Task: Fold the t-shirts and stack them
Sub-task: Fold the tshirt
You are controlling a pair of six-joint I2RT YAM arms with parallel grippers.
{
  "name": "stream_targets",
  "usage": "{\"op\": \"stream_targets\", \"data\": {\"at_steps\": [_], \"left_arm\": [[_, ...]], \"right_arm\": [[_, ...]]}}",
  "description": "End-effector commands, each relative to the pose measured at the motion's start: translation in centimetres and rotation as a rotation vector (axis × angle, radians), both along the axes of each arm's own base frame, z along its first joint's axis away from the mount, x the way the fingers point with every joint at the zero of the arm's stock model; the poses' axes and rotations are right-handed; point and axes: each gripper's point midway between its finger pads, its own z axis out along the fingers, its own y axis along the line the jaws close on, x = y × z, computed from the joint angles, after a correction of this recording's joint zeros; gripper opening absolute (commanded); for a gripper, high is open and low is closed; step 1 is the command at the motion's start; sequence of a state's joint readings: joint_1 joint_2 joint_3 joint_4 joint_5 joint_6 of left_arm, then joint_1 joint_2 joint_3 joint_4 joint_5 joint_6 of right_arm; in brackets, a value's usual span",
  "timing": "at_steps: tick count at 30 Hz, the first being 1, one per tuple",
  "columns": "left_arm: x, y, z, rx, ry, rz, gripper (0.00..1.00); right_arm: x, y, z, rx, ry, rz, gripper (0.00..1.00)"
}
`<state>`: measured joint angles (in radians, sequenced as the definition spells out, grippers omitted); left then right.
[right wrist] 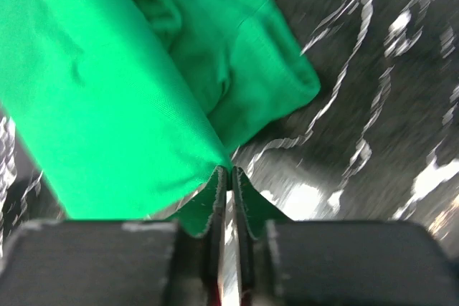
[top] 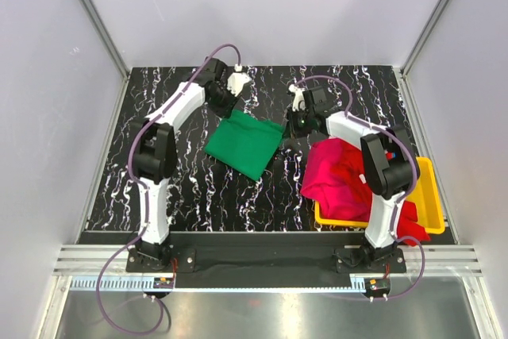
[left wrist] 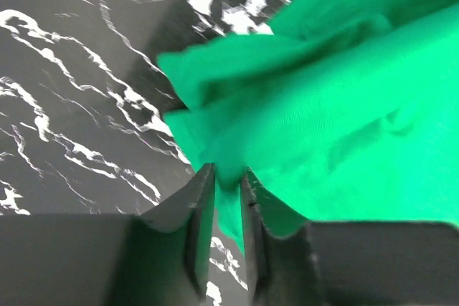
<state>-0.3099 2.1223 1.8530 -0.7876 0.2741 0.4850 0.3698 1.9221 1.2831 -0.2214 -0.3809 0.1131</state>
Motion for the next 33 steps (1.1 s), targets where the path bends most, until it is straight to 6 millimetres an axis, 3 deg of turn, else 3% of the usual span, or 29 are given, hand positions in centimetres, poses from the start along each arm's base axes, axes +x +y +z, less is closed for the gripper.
{"op": "stream_targets", "data": {"at_steps": [1,2,4,5,7,9,11,12,13,14,15,18,19,20,25,29,33], "left_arm": [[5.2,0.2,2.1,-0.023,-0.179,0.121,0.3],[5.5,0.4,1.9,-0.016,-0.186,0.139,0.49],[6.3,0.9,1.4,-0.004,-0.202,0.195,0.68],[6.5,1.1,1.6,0.001,-0.209,0.208,0.71],[7.0,1.8,2.6,0.002,-0.227,0.252,0.73],[7.0,2.6,3.9,-0.029,-0.226,0.276,0.74],[5.6,2.9,5.6,-0.083,-0.195,0.284,0.74],[3.9,2.9,4.2,-0.112,-0.133,0.266,0.74],[3.0,2.9,5.4,-0.136,-0.155,0.258,0.74],[2.1,2.8,5.0,-0.146,-0.144,0.25,0.74],[0.1,2.6,3.5,-0.16,-0.098,0.232,0.75],[-1.3,2.1,1.1,-0.179,-0.006,0.234,0.76],[-1.7,2.0,0.5,-0.178,0.029,0.247,0.76],[-1.6,2.0,0.2,-0.183,0.044,0.254,0.77],[-1.1,1.3,-1.8,-0.211,0.103,0.271,0.75],[0.3,1.7,-2.8,-0.206,0.121,0.321,0.62],[1.0,2.5,-4.4,-0.188,0.133,0.375,0.55]], "right_arm": [[5.1,-0.4,1.6,-0.008,-0.124,-0.098,0.13],[6.3,-0.5,2.2,-0.016,-0.148,-0.115,0.19],[7.4,-1.0,1.0,-0.054,-0.128,-0.153,0.35],[8.7,-1.3,1.9,-0.057,-0.154,-0.179,0.43],[9.4,-1.7,2.3,-0.066,-0.157,-0.21,0.47],[10.2,-2.3,4.4,-0.08,-0.195,-0.255,0.49],[9.1,-2.1,5.1,-0.062,-0.163,-0.247,0.52],[8.2,-1.7,6.2,-0.026,-0.15,-0.256,0.6],[7.3,-1.4,6.2,-0.013,-0.131,-0.258,0.61],[5.7,-1.4,4.8,-0.016,-0.084,-0.261,0.62],[4.6,-0.5,5.3,0.006,-0.064,-0.278,0.68],[1.8,0.3,3.6,0.007,0.014,-0.324,0.68],[1.8,0.8,3.8,0.04,0.005,-0.334,0.69],[0.8,1.1,3.0,0.054,0.034,-0.337,0.68],[0.0,2.0,2.2,0.075,0.058,-0.353,0.67],[-0.6,1.4,2.4,0.064,0.039,-0.351,0.66],[-1.1,0.9,2.9,0.049,0.017,-0.341,0.66]]}}
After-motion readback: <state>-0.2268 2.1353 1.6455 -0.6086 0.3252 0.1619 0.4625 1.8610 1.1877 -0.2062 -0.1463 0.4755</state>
